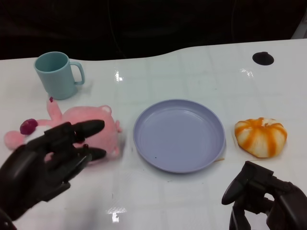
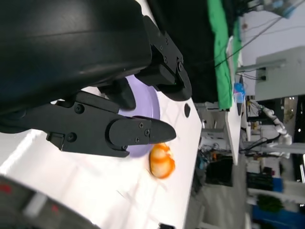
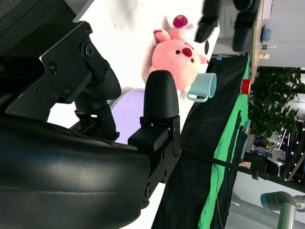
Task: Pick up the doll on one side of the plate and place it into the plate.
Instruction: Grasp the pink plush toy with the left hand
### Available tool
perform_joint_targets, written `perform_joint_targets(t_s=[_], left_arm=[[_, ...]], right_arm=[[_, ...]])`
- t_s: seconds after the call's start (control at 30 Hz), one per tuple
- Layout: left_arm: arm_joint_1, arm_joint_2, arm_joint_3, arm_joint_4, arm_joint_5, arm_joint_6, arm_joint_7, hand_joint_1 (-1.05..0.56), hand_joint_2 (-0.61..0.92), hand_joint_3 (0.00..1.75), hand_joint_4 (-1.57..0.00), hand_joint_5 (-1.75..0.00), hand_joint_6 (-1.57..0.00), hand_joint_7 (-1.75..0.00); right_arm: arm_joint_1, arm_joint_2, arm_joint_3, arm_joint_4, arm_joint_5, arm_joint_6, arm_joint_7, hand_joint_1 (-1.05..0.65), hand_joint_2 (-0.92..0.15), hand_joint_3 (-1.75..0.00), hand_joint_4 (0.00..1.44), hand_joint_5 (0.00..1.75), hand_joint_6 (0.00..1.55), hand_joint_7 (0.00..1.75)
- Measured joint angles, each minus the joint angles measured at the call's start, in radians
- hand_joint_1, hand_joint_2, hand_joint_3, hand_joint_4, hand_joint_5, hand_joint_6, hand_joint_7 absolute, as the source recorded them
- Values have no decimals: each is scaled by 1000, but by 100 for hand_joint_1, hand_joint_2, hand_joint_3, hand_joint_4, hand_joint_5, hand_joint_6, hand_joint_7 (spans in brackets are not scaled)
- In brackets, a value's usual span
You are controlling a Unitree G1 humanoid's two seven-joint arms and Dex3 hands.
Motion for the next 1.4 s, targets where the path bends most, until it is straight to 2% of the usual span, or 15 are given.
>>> perform_joint_targets(t_s=[0.1, 0.33, 0.47, 0.77, 1.03, 1.4], left_arm=[[-17, 26, 1, 28, 77, -96, -2, -74, 92, 20, -2, -56, -26, -3], [-72, 106, 7, 68, 270, -223, 31, -74, 92, 12, 0, -48, -23, -1], [-100, 148, 11, 87, 359, -250, 51, -74, 92, 9, 0, -45, -21, 0], [-157, 302, -21, 103, 715, -257, 116, -72, 90, 3, -3, -37, -21, 0], [-223, 342, -135, 216, 985, -258, 198, -69, 87, 0, -10, -35, -24, -1], [-347, 342, -275, 378, 1151, -191, 207, -74, 90, 1, -13, -26, -22, 0]], right_arm=[[-1, 0, 0, 1, 0, 0, 0, 14, -47, -136, 70, 175, 57, 157], [-1, 0, -2, 2, 1, 0, 0, 13, -47, -136, 69, 175, 58, 156], [-1, 0, -2, 2, 1, 0, 0, 12, -47, -136, 70, 175, 58, 156], [2, 2, -2, 1, 5, 0, 0, 11, -47, -135, 70, 175, 57, 155], [8, 2, -2, -2, 7, 0, 0, 10, -47, -135, 71, 175, 58, 155], [16, 2, -2, -8, 8, 2, -1, 10, -47, -134, 70, 175, 58, 154]])
